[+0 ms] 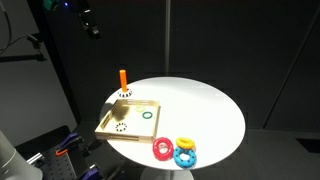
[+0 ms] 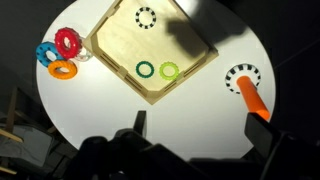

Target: Put the red ring in the box

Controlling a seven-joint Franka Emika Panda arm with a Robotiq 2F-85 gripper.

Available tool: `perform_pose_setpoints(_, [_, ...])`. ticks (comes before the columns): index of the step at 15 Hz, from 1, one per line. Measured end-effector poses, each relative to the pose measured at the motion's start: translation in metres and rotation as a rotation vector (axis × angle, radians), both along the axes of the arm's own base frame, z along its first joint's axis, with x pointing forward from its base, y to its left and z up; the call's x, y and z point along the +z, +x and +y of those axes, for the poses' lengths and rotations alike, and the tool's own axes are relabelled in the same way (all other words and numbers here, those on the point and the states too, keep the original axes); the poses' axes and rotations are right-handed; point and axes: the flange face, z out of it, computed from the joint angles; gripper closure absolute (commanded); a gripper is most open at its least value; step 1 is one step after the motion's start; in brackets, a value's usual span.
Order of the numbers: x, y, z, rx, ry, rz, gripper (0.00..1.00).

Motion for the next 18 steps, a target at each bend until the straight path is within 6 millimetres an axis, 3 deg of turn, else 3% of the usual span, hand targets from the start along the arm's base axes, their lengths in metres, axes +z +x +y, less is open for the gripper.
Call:
perform_pose_setpoints(4, [0.010,0.028,-0.055,-0.112,0.016,-0.004,0.00])
perform_pose_setpoints(8, [-0.004,0.046,-0.100,-0.209,0.044,0.057,0.00])
perform_pose_setpoints(12, [-0.020,0.049,-0.139,-0.309,0.063,0.129,0.00])
perform_pose_setpoints(18, [-0.049,0.039,-0.197,-0.437,0.069,0.202,0.00])
